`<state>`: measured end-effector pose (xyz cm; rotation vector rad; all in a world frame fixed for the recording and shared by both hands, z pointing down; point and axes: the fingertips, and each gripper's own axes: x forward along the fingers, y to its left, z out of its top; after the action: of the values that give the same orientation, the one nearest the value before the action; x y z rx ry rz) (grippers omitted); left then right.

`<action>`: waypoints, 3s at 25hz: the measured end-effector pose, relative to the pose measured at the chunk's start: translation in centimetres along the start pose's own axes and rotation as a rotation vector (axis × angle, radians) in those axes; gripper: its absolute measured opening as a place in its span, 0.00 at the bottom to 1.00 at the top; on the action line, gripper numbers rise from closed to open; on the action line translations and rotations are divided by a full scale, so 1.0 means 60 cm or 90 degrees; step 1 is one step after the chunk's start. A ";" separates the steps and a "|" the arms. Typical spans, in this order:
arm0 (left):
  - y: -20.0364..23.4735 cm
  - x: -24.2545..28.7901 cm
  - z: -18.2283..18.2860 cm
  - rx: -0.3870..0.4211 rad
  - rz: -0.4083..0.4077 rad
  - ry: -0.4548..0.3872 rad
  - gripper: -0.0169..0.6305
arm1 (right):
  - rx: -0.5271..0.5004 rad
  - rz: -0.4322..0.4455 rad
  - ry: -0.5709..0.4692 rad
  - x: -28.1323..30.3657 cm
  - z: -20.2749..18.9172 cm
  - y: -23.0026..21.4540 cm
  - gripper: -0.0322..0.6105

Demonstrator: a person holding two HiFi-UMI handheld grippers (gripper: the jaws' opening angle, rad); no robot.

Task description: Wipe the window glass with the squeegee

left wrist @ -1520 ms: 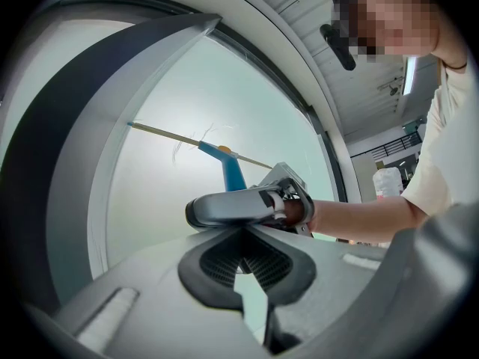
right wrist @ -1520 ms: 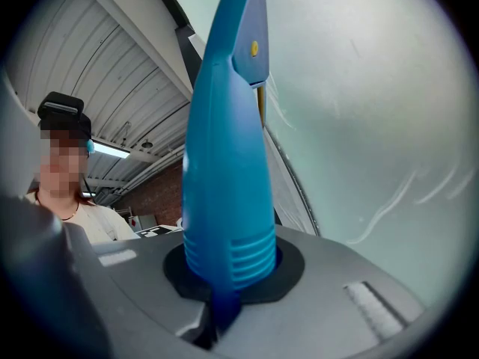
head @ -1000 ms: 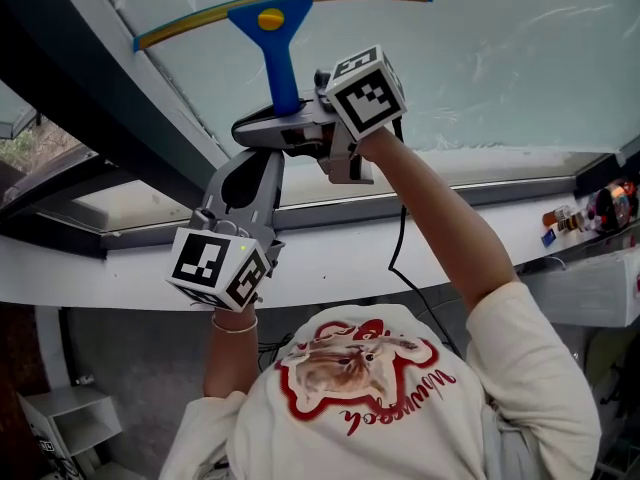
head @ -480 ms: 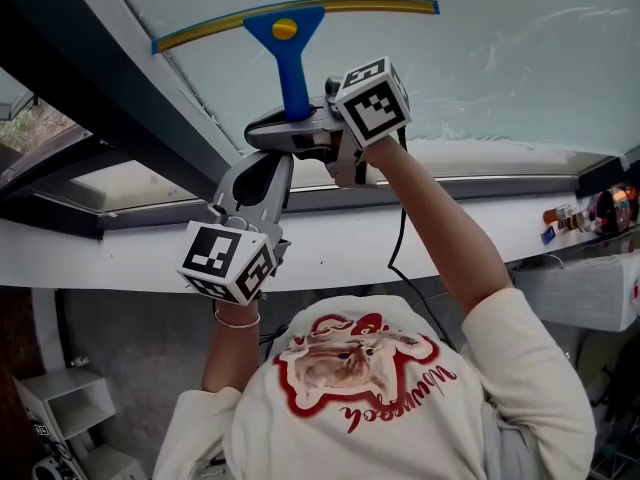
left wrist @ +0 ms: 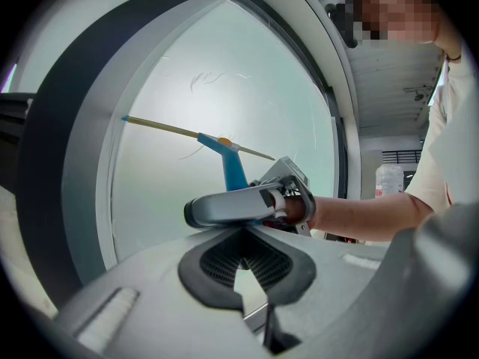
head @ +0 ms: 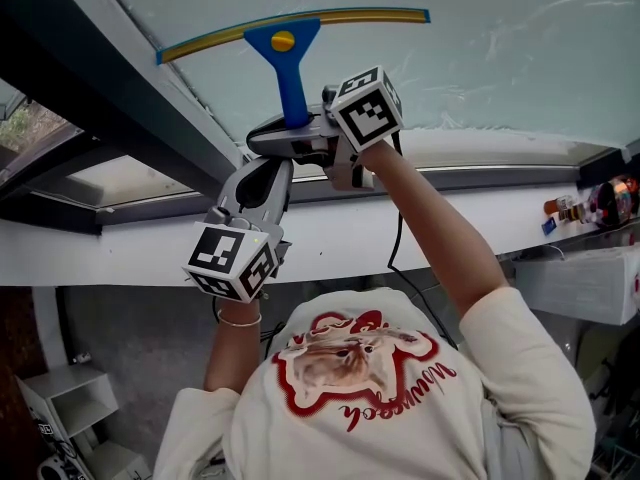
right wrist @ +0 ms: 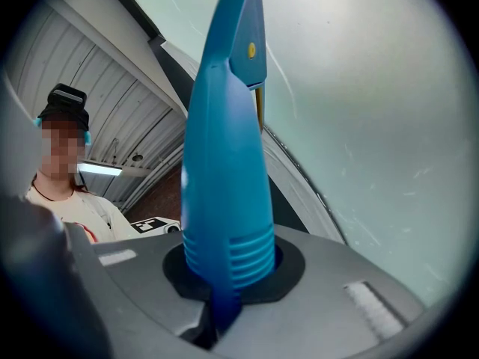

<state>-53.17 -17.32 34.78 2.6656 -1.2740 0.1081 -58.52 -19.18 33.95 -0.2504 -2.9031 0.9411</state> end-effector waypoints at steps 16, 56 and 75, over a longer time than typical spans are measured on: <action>0.003 0.007 -0.077 -0.039 -0.005 0.060 0.03 | 0.044 -0.005 -0.011 0.000 -0.068 -0.043 0.10; 0.006 0.007 -0.243 -0.113 -0.015 0.177 0.03 | 0.165 -0.001 -0.036 0.009 -0.219 -0.119 0.10; 0.011 0.013 -0.310 -0.144 -0.023 0.230 0.03 | 0.193 0.002 -0.028 0.012 -0.278 -0.156 0.11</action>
<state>-52.91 -14.66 53.19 2.3405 -1.0544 0.3965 -58.34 -16.90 52.97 -0.2135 -2.7449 1.3828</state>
